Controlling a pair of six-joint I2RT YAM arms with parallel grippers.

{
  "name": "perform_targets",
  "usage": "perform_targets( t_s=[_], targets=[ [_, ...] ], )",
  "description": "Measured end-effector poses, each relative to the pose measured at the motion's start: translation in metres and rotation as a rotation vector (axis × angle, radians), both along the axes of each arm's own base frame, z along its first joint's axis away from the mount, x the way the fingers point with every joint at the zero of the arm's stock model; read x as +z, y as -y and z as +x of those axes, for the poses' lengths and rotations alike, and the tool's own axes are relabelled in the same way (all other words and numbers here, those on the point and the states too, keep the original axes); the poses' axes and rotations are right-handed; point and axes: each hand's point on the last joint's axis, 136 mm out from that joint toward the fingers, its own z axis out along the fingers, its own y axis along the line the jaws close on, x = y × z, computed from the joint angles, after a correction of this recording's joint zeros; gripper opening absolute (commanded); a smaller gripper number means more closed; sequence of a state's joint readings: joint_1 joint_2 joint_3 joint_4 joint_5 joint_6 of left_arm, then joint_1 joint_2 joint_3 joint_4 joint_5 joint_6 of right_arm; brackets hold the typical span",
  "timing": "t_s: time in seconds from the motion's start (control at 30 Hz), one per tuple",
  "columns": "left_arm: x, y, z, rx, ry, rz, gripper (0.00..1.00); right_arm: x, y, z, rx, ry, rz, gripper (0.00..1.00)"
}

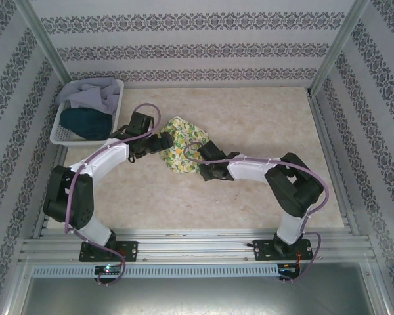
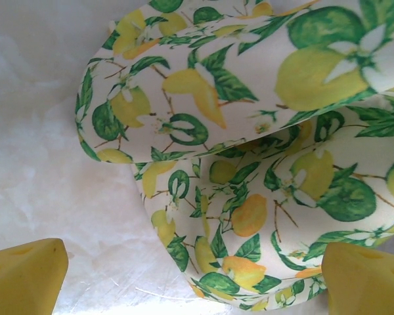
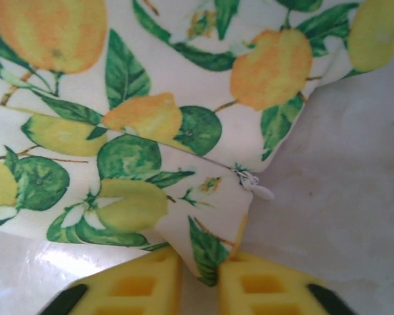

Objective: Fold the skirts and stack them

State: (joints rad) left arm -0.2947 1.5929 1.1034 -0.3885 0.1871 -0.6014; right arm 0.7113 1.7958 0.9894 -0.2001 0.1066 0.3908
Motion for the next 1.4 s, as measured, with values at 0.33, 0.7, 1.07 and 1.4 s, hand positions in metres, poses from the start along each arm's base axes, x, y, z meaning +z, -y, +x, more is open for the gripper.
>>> perform_targets(
  t_s=[0.33, 0.7, 1.07, 1.4],
  targets=[
    [0.071, 0.01, 0.04, -0.158, 0.185, 0.095, 1.0, 0.054, 0.003, 0.016, 0.015, 0.166, 0.046, 0.0],
    [0.066, 0.053, 0.096, -0.544, 0.124, 0.211, 0.9, 0.046, 0.013, 0.019, 0.012, 0.159, 0.041, 0.0],
    [0.018, 0.096, 0.117, -0.696, 0.001, 0.16, 0.0, 0.06, 0.026, 0.028, -0.02, 0.181, 0.066, 0.0],
    [0.2, 0.094, 0.162, -0.615, 0.55, 0.083, 0.0, 0.292, 0.12, 0.122, -0.161, 0.635, 0.221, 0.0]
  ],
)
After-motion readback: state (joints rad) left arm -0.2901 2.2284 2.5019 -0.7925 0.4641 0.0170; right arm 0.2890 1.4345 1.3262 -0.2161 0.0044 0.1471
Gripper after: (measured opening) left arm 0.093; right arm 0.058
